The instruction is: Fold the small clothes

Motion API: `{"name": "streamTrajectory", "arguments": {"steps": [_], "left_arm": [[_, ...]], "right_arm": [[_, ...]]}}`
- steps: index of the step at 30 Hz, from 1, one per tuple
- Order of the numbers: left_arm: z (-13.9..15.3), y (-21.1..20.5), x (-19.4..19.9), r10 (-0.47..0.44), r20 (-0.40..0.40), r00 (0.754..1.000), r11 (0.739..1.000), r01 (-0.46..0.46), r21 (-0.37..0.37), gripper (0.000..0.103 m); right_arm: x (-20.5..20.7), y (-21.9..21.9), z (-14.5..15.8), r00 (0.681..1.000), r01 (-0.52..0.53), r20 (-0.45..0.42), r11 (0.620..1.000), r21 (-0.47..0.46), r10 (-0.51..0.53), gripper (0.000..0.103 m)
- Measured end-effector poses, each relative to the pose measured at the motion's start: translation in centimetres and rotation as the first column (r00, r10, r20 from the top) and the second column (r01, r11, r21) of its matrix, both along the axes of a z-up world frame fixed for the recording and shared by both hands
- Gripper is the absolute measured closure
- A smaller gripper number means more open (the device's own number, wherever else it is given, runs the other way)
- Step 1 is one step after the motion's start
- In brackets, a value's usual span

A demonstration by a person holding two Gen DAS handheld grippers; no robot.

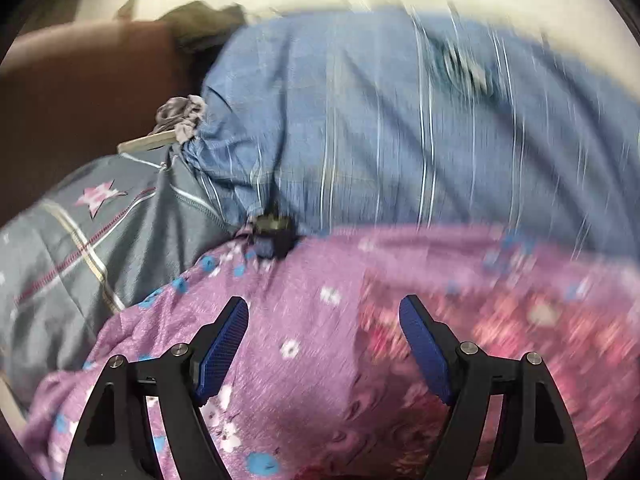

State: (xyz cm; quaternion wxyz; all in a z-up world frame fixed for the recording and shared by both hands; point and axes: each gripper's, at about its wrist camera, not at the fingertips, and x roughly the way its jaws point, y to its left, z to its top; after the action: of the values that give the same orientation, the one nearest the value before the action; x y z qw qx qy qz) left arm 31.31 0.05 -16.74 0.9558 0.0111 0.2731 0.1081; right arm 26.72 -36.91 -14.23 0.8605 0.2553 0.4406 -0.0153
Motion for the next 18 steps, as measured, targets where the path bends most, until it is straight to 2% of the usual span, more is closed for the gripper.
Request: {"name": "streamTrajectory", "arguments": {"steps": [2,3,4,5,7,9,10,12,15,18], "left_arm": [[-3.5,-1.1,2.2,0.056,-0.204,0.977,0.980,-0.015,0.196,0.023],[-4.9,-0.6,2.9,0.077,-0.275,0.958,0.976,-0.016,0.218,0.023],[-4.8,0.6,2.9,0.063,-0.268,0.961,0.991,-0.028,0.132,0.023],[-4.4,1.7,2.9,0.086,-0.272,0.958,0.994,-0.063,0.094,0.024],[-4.4,3.1,2.8,0.117,-0.285,0.951,0.988,-0.083,0.128,0.024],[-4.5,4.2,3.0,0.124,-0.309,0.943,0.989,-0.093,0.115,0.027],[-4.6,4.8,3.0,0.144,-0.338,0.930,0.988,-0.115,0.103,0.030],[-4.4,5.8,3.0,0.134,-0.354,0.926,0.991,-0.117,0.069,0.031],[-2.7,7.3,2.8,0.128,-0.311,0.942,0.988,-0.149,-0.047,0.032],[-0.8,7.6,2.1,0.127,-0.205,0.970,0.979,-0.156,-0.130,0.033]], "right_arm": [[-0.1,-0.1,-0.1,1.000,-0.006,-0.014,1.000,0.017,0.006,0.096],[-0.1,-0.1,-0.1,1.000,-0.005,-0.020,1.000,0.017,0.005,0.096],[-0.1,-0.1,-0.1,1.000,-0.003,-0.024,1.000,0.017,0.003,0.095],[-0.2,-0.2,0.0,1.000,-0.003,-0.028,1.000,0.021,0.003,0.093],[-0.3,-0.2,0.4,0.999,0.004,-0.032,1.000,0.019,-0.003,0.087],[-0.4,-0.2,0.9,1.000,0.019,-0.022,1.000,0.002,-0.019,0.078],[-0.5,-0.2,1.2,1.000,0.028,-0.006,1.000,-0.003,-0.028,0.078],[-0.8,-0.1,2.1,0.998,0.039,0.043,0.999,-0.021,-0.038,0.078],[-1.4,0.8,3.9,0.987,0.017,0.159,1.000,-0.025,-0.013,0.078],[-1.2,2.4,4.4,0.978,-0.049,0.200,0.998,-0.034,0.054,0.079]]}}
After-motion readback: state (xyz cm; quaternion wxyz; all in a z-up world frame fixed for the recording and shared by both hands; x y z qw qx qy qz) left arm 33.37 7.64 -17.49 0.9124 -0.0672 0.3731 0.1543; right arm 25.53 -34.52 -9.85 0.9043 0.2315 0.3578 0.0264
